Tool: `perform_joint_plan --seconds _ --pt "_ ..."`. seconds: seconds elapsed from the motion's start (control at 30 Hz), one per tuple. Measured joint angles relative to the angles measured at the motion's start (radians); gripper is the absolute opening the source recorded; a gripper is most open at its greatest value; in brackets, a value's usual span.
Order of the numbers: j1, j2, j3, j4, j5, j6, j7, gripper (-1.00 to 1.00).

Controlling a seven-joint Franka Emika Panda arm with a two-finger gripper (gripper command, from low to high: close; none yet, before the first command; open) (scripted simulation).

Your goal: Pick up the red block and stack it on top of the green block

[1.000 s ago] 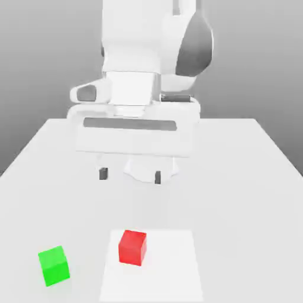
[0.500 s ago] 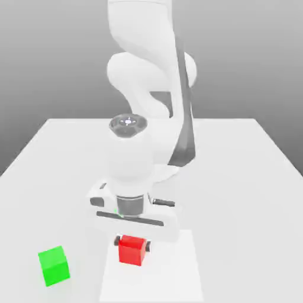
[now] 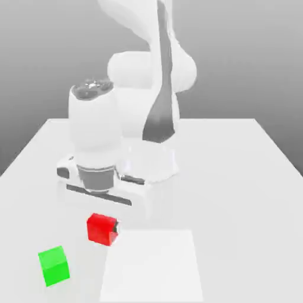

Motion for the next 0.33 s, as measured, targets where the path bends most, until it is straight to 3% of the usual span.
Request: perform_joint_plan --seconds 0.07,0.2,0.23,0.33 --pt "-0.044 0.029 -0.026 0.062 0.009 -0.034 0.017 -1.00" --pt "-0.061 0.159 -0.016 0.091 0.046 0.066 0.000 -1.00" --pt "-0.065 0.186 -0.011 0.093 0.054 0.092 -0.006 1.00" --pt "-0.065 0.186 -0.011 0.093 0.054 0.092 -0.006 1.00"
